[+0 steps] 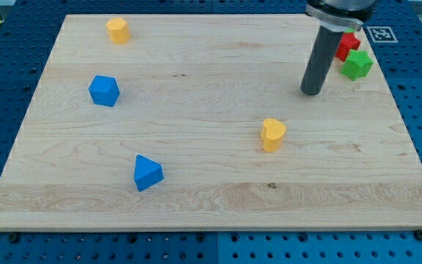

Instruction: Move the yellow heart towards the centre right of the board

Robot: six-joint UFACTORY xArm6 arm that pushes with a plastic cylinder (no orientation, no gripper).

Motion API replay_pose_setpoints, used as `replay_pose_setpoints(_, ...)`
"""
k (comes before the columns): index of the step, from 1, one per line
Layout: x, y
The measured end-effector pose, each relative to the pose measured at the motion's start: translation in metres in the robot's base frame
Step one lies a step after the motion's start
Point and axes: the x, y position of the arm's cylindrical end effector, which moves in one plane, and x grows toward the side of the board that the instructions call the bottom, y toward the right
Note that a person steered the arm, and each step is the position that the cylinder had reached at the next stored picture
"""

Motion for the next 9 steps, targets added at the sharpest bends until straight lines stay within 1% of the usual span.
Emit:
replay_pose_setpoints(1,0.039,-0.053)
replay_pose_setpoints(2,0.063,-0.084)
replay_pose_setpoints(3,0.078,-0.111)
replay_pose_setpoints(6,0.085,-0.164)
replay_pose_setpoints(9,0.09,-0.179)
